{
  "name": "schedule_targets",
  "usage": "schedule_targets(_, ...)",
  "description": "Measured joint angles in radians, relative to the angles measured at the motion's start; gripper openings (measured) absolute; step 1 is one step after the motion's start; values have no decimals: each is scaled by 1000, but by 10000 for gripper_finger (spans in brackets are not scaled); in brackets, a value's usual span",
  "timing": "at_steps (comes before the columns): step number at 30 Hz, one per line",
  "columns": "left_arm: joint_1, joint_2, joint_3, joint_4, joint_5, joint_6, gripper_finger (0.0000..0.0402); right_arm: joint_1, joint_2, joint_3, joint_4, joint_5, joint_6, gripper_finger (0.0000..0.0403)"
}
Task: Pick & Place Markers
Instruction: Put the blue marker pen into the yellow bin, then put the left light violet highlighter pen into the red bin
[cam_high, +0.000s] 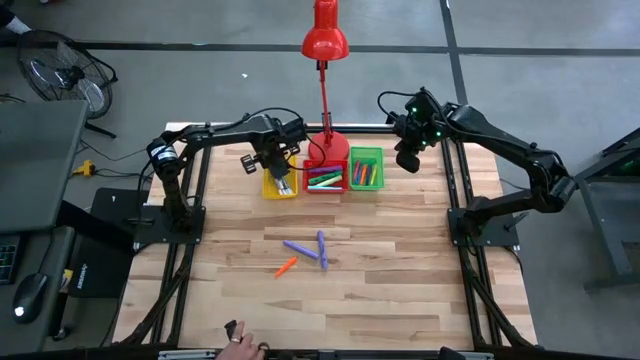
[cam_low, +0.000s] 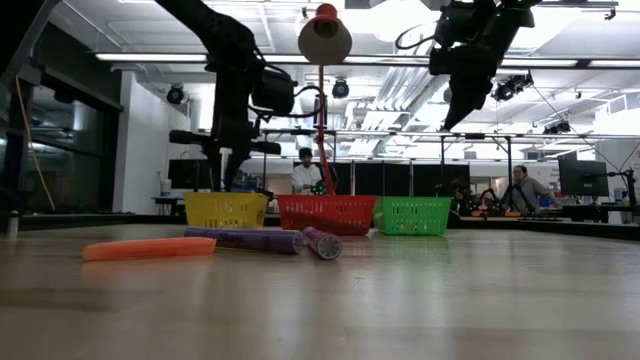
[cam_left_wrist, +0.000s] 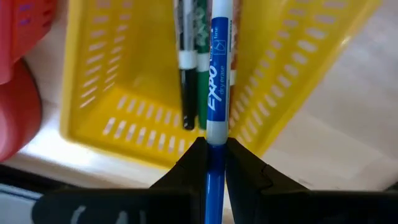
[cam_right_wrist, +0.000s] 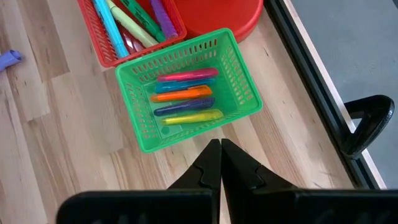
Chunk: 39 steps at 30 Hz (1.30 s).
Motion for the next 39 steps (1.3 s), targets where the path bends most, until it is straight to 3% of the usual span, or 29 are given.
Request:
schedule_targets(18,0,0,0,0,151,-14,33,0,0,0,0,0,4,0)
schedule_targets(23,1,0,0,14,207,-100,43,0,0,0,0,0,19,0)
schedule_targets(31,1,0,0,33,195,-141,117,0,0,0,0,0,22,0)
schedule_targets(39,-7,0,1,49,103,-242,130,0,0,0,0,11,21,0)
